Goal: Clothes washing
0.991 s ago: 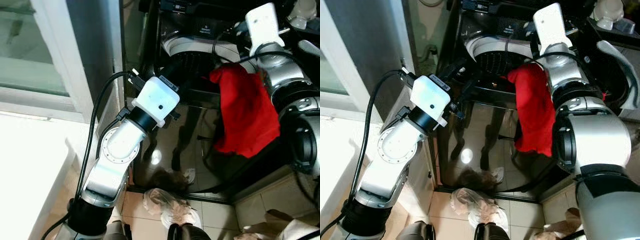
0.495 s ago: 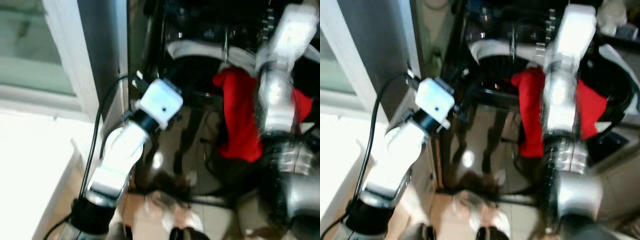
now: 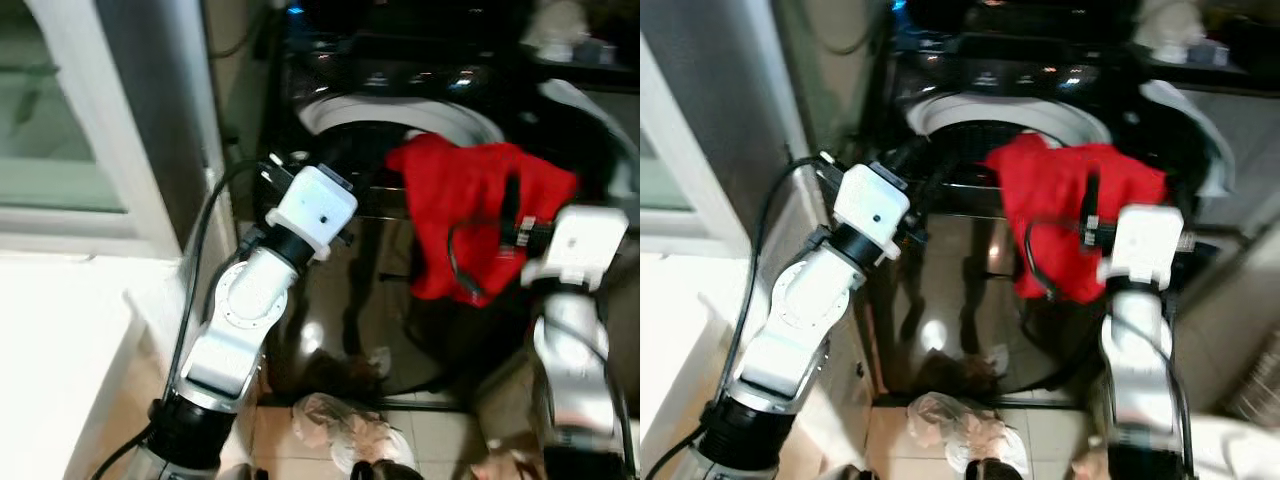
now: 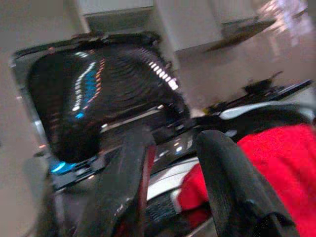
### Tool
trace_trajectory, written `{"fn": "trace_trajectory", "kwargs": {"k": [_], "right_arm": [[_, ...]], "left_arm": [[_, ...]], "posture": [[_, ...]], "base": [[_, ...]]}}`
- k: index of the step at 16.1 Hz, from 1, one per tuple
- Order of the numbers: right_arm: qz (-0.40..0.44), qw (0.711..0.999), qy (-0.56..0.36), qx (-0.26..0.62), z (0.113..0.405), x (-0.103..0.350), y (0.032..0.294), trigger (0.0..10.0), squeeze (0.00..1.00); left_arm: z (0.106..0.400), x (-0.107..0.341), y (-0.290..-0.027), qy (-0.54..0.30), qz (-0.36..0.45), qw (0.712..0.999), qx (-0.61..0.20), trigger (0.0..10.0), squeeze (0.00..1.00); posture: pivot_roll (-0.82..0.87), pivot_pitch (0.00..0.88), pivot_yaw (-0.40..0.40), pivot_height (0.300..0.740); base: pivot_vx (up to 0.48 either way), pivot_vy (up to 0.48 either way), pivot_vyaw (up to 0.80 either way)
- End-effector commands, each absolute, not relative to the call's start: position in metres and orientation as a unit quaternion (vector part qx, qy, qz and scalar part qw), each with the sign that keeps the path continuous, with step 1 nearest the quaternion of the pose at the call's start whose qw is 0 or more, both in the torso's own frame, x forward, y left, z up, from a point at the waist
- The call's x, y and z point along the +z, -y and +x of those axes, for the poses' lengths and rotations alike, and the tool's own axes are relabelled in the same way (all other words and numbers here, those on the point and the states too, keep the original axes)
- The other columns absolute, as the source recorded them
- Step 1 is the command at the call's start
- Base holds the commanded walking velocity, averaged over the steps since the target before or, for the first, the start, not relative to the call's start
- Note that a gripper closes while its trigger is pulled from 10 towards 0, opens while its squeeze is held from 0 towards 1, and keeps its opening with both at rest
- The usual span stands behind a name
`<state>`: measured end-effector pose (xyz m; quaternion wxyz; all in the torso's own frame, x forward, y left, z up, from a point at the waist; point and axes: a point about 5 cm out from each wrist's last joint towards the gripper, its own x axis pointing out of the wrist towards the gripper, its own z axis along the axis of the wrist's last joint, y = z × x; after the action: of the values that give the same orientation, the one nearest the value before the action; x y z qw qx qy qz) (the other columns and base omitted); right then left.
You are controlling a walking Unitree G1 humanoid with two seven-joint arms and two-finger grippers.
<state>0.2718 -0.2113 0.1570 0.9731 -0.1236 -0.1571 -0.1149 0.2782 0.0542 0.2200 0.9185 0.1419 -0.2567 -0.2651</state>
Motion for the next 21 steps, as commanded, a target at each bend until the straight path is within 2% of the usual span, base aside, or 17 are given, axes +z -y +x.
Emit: {"fn": "trace_trajectory", "kwargs": {"k": [1, 2, 5, 7, 10, 14, 18, 21], "right_arm": [[-0.11, 0.979, 0.137, -0.102, 0.276, 0.152, 0.208, 10.0, 0.0], [-0.094, 0.988, 0.073, -0.099, 0.287, 0.129, 0.21, 10.0, 0.0], [-0.083, 0.994, -0.014, -0.075, 0.322, 0.107, 0.204, 10.0, 0.0], [-0.076, 0.995, -0.031, -0.061, 0.335, 0.107, 0.197, 10.0, 0.0], [-0.062, 0.996, -0.035, -0.048, 0.35, 0.112, 0.185, 10.0, 0.0], [-0.062, 0.995, -0.06, -0.058, 0.323, 0.091, 0.17, 10.0, 0.0], [-0.071, 0.993, -0.075, -0.059, 0.301, 0.083, 0.177, 10.0, 0.0], [-0.091, 0.989, -0.091, -0.069, 0.294, 0.071, 0.183, 10.0, 0.0]], "left_arm": [[0.278, 0.218, -0.052, 0.254, 0.131, 0.92, -0.268, 10.0, 0.0], [0.28, 0.216, -0.052, 0.245, 0.128, 0.924, -0.265, 10.0, 0.0], [0.286, 0.215, -0.06, 0.231, 0.134, 0.937, -0.226, 10.0, 0.0], [0.286, 0.217, -0.064, 0.236, 0.133, 0.939, -0.211, 10.0, 0.0], [0.283, 0.219, -0.07, 0.239, 0.126, 0.942, -0.2, 10.0, 0.0], [0.271, 0.215, -0.08, 0.225, 0.134, 0.948, -0.182, 10.0, 0.0], [0.267, 0.218, -0.082, 0.223, 0.135, 0.949, -0.18, 10.0, 0.0], [0.255, 0.222, -0.085, 0.224, 0.13, 0.949, -0.179, 10.0, 0.0]], "posture": [[-0.09, 0.0, -0.02, 0.736], [-0.09, 0.018, -0.009, 0.736], [-0.06, 0.036, -0.01, 0.736], [-0.03, 0.037, -0.018, 0.736], [0.01, 0.051, -0.04, 0.736], [0.05, 0.114, -0.055, 0.736], [0.04, 0.148, -0.052, 0.736], [0.05, 0.254, -0.008, 0.736]], "base": [[0.262, -0.386, 0.0], [0.3, -0.371, 0.0], [0.416, -0.115, 0.0], [0.382, 0.0, 0.0], [0.0, 0.0, 0.0], [0.0, 0.0, 0.0], [0.0, 0.0, 0.0], [0.0, 0.0, 0.0]]}}
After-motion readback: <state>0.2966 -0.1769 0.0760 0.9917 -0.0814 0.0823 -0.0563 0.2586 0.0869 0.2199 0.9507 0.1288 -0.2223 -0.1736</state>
